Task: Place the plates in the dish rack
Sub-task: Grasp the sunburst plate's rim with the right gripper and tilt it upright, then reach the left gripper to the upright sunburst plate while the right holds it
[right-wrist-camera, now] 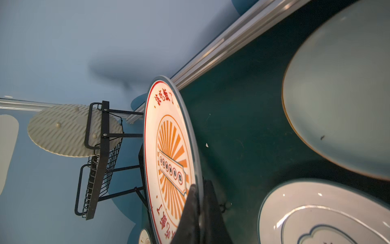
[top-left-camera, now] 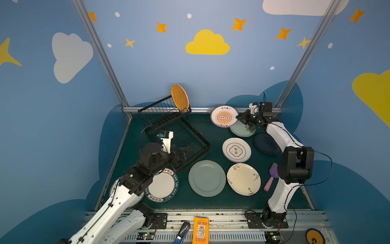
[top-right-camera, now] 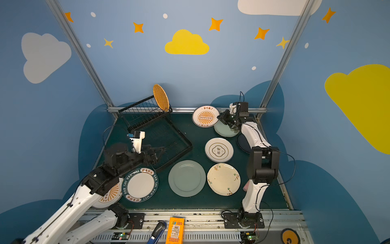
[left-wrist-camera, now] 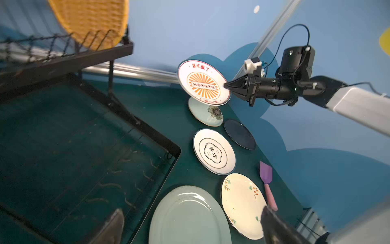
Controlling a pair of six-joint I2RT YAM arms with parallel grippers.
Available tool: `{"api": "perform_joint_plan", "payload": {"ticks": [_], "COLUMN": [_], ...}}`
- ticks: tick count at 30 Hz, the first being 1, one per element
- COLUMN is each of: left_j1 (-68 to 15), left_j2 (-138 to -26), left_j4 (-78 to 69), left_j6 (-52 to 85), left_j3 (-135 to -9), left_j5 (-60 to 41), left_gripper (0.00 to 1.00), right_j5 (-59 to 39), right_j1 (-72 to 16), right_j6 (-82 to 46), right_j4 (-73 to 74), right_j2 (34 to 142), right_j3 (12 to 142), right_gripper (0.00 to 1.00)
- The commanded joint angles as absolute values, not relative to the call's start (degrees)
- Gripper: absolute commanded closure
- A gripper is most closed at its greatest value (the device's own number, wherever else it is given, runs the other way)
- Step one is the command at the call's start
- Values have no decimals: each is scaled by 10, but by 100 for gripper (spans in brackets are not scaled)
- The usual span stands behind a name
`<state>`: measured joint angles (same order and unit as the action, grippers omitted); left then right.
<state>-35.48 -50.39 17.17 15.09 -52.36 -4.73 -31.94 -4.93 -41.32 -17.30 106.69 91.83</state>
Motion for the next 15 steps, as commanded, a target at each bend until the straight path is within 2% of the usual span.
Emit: {"api": "perform_joint_plan", "payload": {"ticks": [1, 6, 15], "left_j1": [-437, -509, -540], "left_j2": [-579, -688, -818], "left_j4": [132, 60, -82], "left_j6": [-11, -201, -435], "left_j3": [-568, -616, -646], "left_j5": [127, 186, 200], "left_gripper": [0, 0, 4], "right_j5": [-279, -235, -203], "right_j1": [-69, -99, -144], "right_j6": [-432, -438, -455], "right_j4": [-242, -308, -371], "right_j2": [1011, 966, 924], "right_j3": [904, 897, 897], "right_gripper": [100, 100, 100]}}
